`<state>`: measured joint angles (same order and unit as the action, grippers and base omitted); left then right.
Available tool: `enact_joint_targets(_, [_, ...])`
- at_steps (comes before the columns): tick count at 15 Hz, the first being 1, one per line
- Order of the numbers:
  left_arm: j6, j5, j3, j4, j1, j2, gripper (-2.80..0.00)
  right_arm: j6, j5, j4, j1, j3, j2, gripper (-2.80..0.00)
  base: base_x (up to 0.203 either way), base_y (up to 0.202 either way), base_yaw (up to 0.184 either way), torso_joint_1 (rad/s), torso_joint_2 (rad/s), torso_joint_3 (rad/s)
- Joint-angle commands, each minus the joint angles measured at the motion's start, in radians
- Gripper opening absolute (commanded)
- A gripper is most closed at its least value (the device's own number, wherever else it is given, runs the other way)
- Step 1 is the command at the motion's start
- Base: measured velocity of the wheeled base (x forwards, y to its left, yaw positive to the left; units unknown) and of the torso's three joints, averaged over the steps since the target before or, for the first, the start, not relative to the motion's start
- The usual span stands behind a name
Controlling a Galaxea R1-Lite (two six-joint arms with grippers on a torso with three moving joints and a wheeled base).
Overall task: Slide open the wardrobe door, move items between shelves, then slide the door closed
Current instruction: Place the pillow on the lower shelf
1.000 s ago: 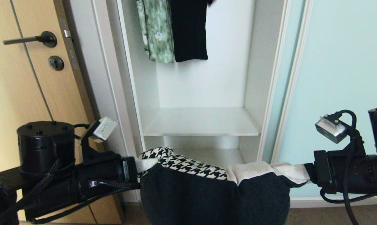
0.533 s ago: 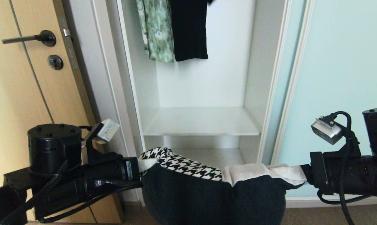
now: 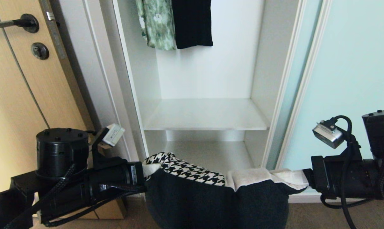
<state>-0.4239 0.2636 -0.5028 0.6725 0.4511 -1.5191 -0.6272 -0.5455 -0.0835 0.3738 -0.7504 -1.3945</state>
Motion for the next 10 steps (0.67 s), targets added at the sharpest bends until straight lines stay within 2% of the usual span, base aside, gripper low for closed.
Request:
enact_joint_targets(1, [-0.003, 0.002, 0.0, 0.004, 0.0, -0.01, -2.8, -0.003, -0.004, -0.002, 0.0, -0.001, -0.012, -2.8, 0.0, 0.0, 0.0, 0.002, 0.0, -0.196])
enact_joint_targets(10, [-0.007, 0.002, -0.012, 0.004, 0.0, -0.037, -2.8, -0.006, -0.002, -0.028, 0.0, 0.002, -0.022, -2.8, 0.0, 0.0, 0.0, 0.003, 0.0, -0.199])
